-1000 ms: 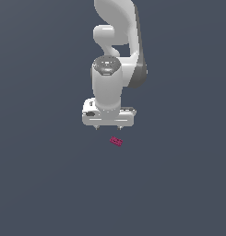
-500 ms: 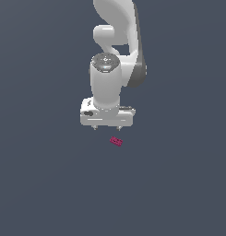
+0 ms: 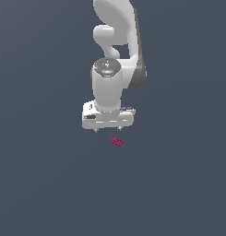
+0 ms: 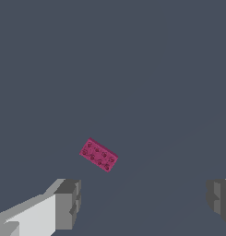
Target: Pick up the object and move it to a goal position.
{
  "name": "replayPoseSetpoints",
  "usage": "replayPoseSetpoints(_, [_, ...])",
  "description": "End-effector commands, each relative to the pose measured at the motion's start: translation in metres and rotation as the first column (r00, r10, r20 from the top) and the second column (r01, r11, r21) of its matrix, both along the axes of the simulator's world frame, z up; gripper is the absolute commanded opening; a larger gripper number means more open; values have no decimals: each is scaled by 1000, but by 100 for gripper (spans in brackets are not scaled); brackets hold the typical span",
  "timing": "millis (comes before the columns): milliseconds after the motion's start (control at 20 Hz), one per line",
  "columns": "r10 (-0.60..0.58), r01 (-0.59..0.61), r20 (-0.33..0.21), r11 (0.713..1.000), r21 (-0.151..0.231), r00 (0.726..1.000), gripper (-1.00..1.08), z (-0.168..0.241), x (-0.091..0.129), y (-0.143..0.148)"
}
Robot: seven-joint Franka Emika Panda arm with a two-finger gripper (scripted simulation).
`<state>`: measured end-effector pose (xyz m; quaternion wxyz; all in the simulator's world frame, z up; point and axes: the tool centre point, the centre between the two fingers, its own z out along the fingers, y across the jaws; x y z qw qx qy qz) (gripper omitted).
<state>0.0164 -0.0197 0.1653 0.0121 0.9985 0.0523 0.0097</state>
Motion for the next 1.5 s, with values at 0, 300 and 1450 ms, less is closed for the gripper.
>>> replayPoseSetpoints(0, [50, -50, -3, 999, -2, 999, 100, -6, -1, 1])
replayPoseSetpoints(300, [212, -212, -13, 977, -6, 977, 100, -24, -3, 6])
replayPoseSetpoints(1450, [771, -770, -27, 637, 17, 637, 100, -91, -19, 33])
